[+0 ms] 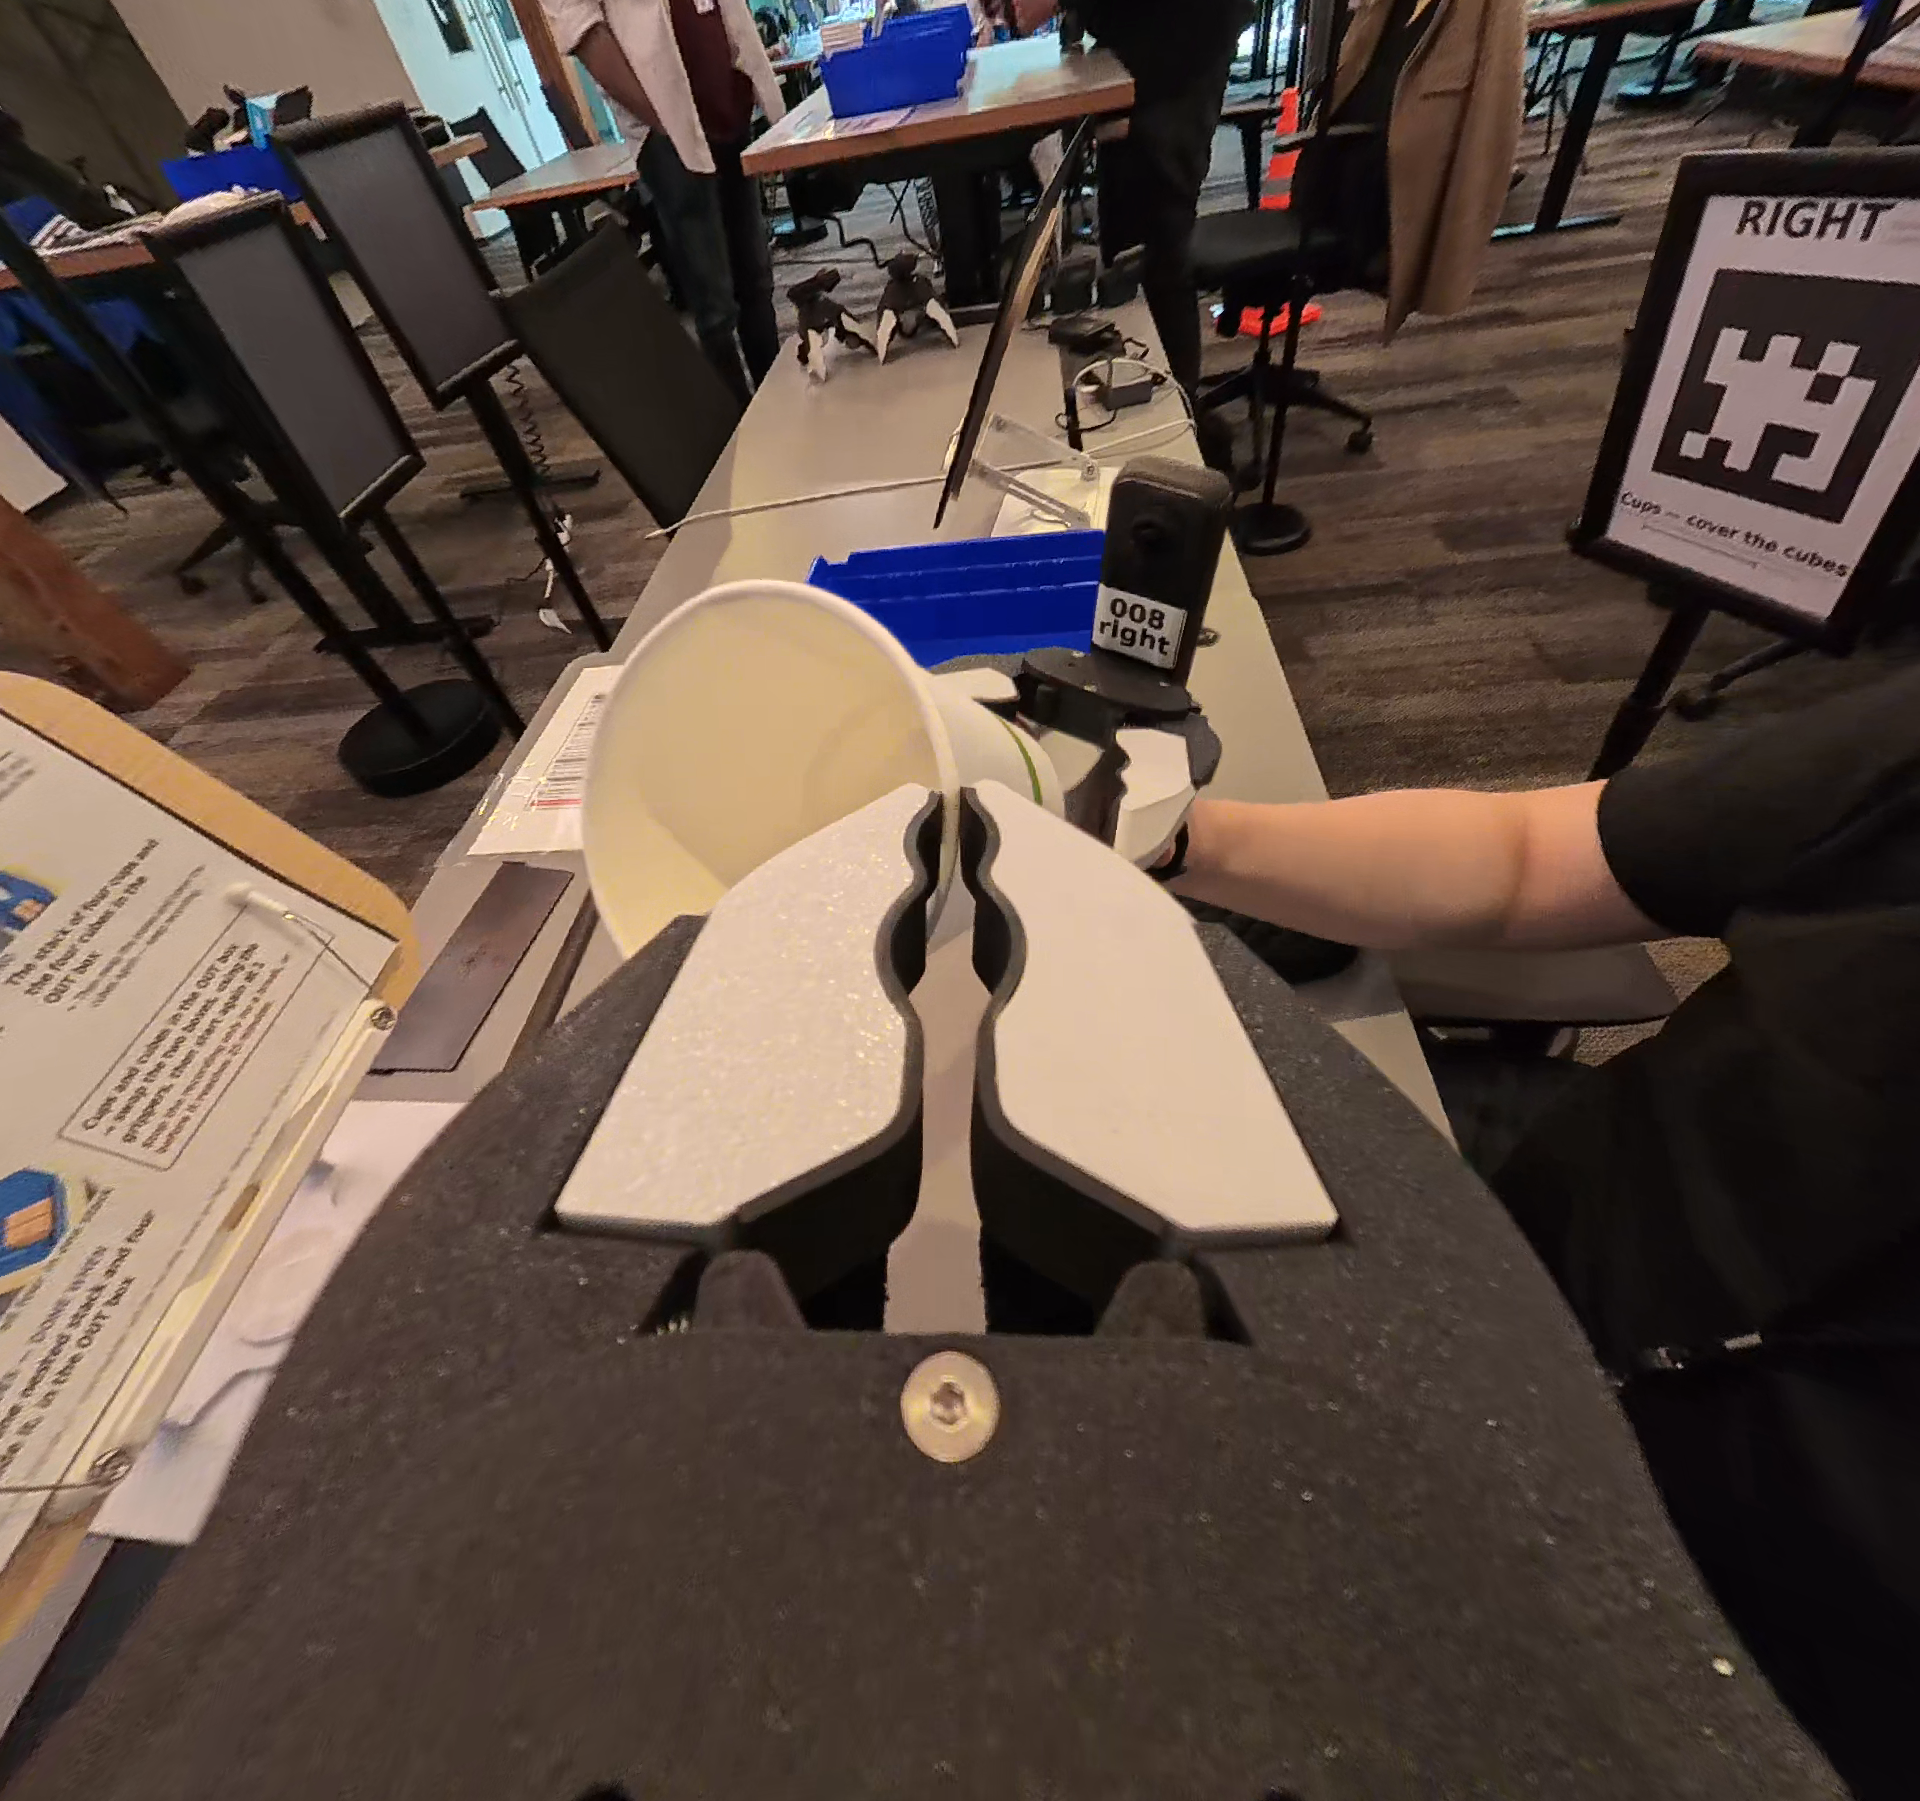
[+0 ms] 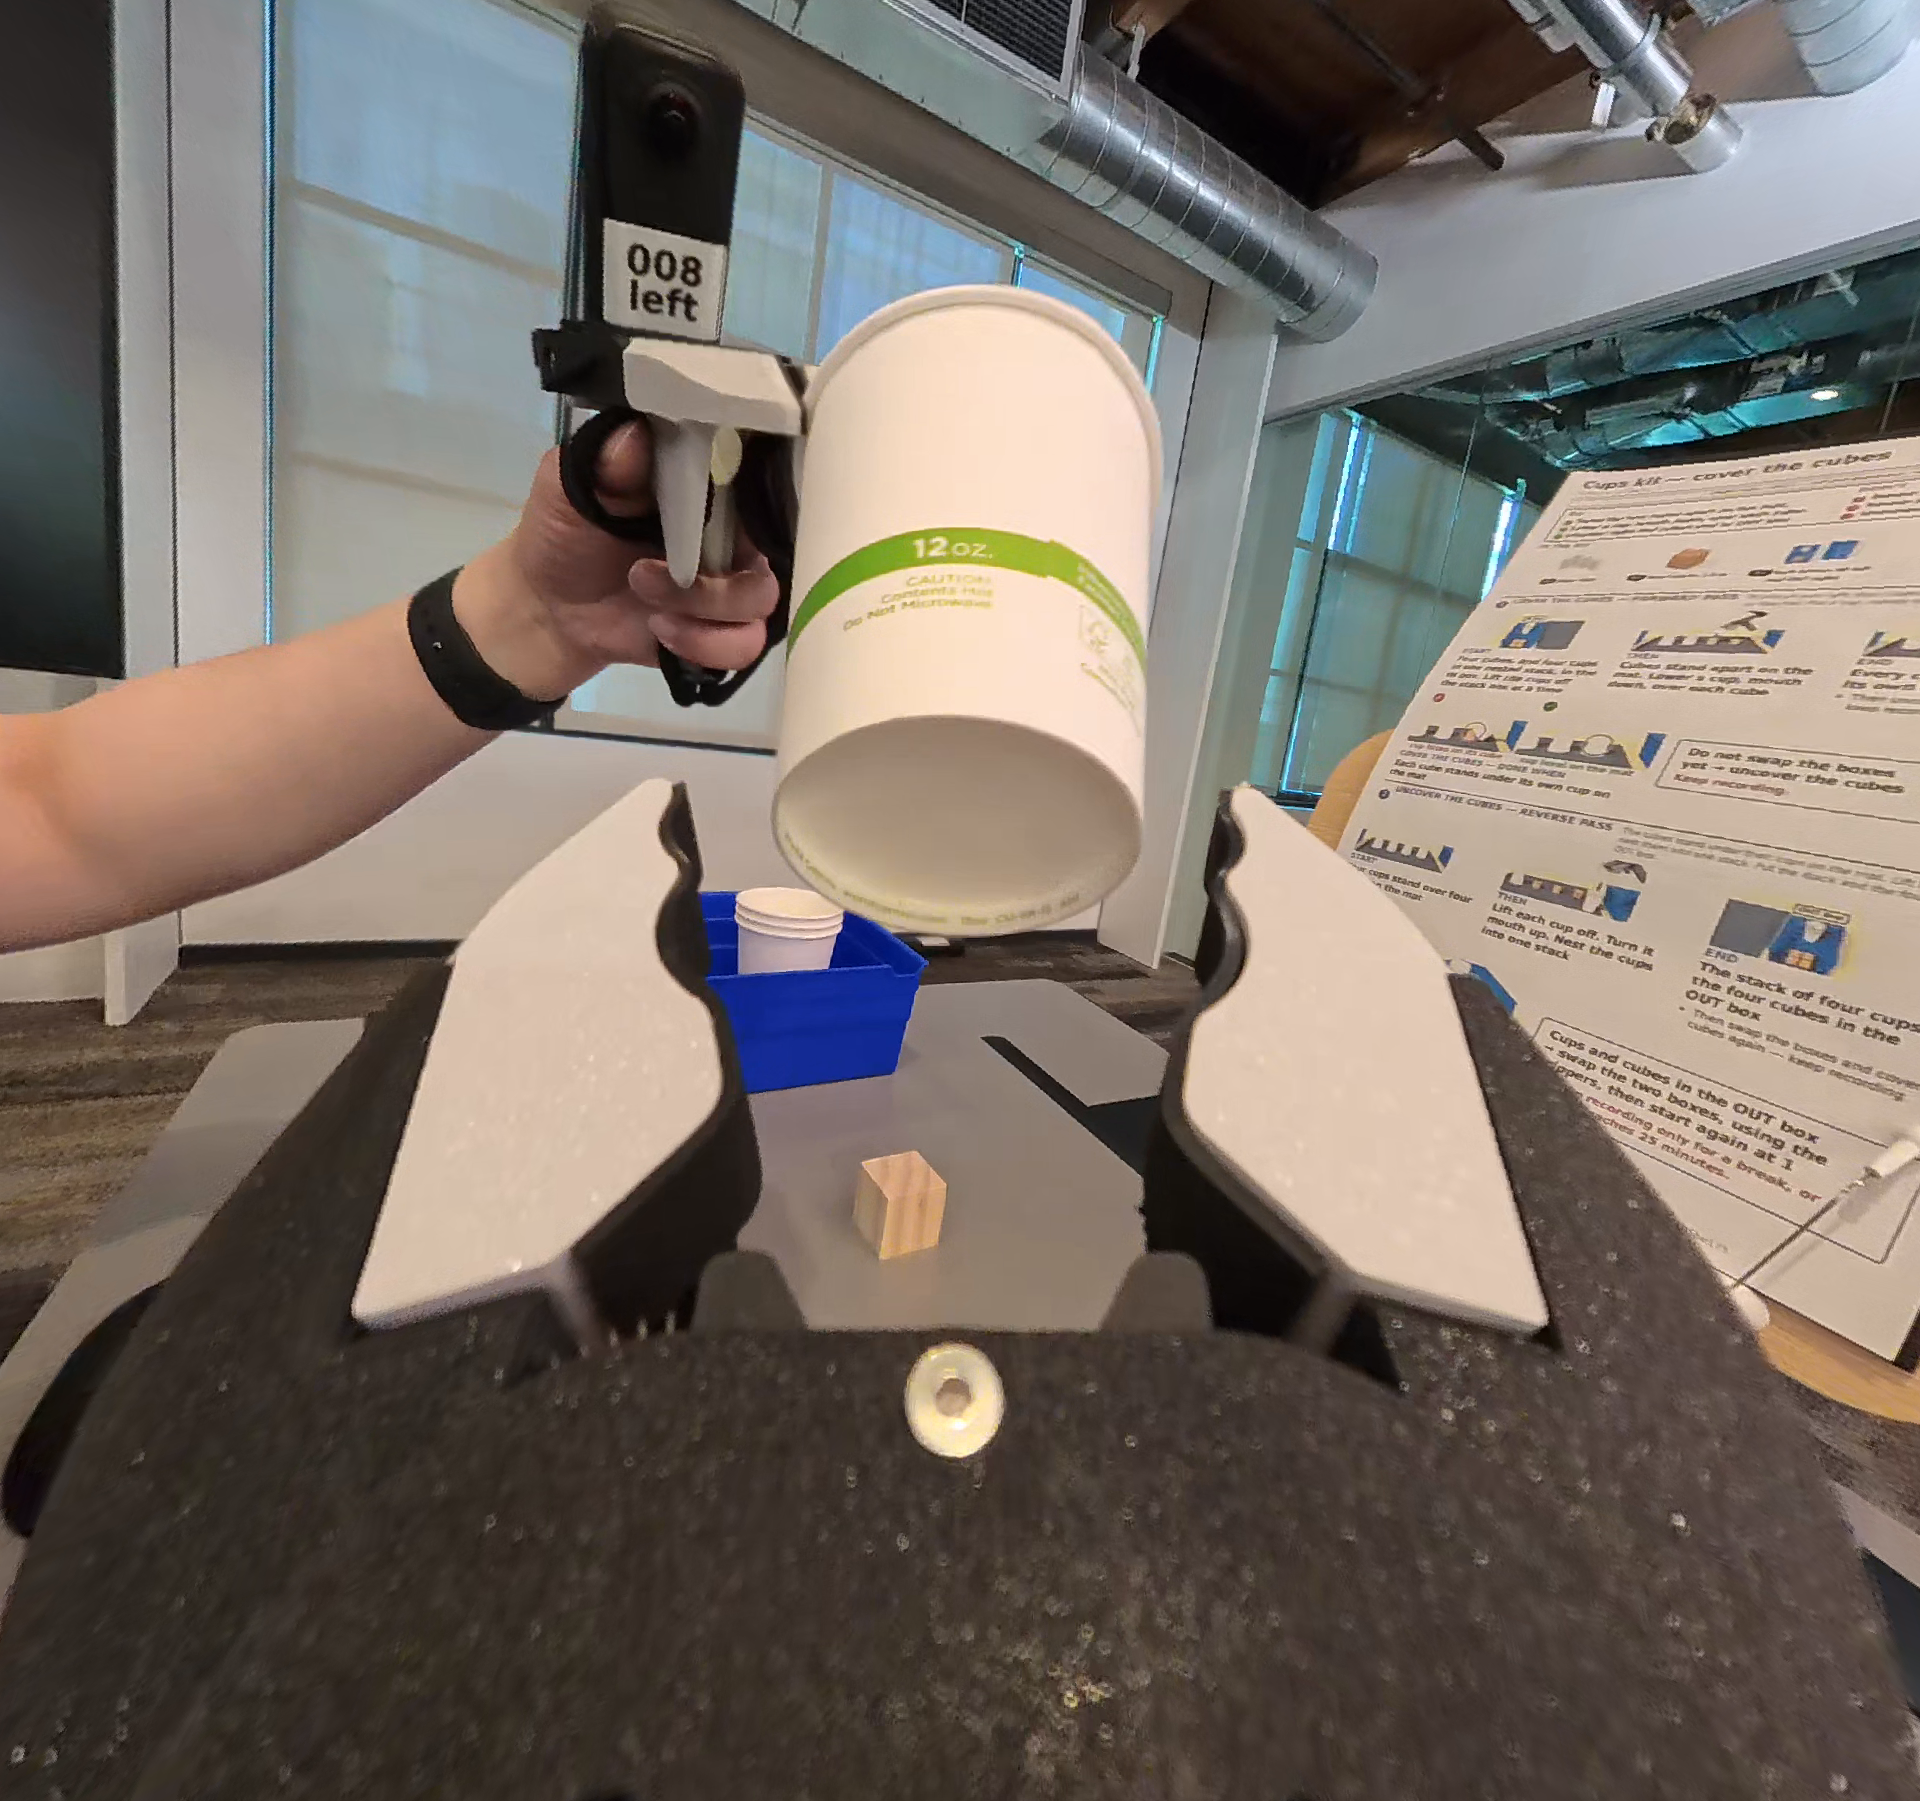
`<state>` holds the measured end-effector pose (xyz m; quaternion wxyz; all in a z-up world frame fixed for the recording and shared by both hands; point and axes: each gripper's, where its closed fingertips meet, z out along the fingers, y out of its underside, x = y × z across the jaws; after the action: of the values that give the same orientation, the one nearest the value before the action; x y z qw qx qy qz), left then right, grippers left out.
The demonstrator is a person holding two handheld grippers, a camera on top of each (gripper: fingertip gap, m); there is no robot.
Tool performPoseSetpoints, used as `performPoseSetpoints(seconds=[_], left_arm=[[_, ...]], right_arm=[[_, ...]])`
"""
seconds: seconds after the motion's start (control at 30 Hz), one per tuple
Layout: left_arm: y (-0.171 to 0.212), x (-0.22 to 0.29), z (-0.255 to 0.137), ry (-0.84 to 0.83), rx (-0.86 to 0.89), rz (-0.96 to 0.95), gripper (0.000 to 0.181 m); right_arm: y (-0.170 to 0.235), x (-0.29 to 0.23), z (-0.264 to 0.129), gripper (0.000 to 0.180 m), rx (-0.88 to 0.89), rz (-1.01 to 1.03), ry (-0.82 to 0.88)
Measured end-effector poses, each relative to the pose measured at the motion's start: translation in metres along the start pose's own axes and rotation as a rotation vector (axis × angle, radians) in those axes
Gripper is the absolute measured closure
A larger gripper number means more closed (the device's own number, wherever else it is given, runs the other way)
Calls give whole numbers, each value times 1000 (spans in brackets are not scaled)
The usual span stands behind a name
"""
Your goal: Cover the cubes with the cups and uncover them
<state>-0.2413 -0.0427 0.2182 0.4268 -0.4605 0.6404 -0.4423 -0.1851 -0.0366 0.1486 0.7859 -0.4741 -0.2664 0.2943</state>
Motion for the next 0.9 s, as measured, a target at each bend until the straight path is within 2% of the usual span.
performPoseSetpoints(seconds=[0.37,0.43,0.5,0.83,0.9], left_arm=[[5,3,6,43,41,-26,178],[7,4,7,54,39,-30,178],[7,5,7,60,44,-35,178],[18,9,11,60,17,-23,178],[22,8,12,40,4,-12,165]], right_arm=[[2,-5,12,89,61,8,8],[3,-5,12,91,64,18,4],[2,-5,9,103,78,17,-7],[4,-6,0,103,67,13,-32],[2,-6,-3,103,69,9,-30]])
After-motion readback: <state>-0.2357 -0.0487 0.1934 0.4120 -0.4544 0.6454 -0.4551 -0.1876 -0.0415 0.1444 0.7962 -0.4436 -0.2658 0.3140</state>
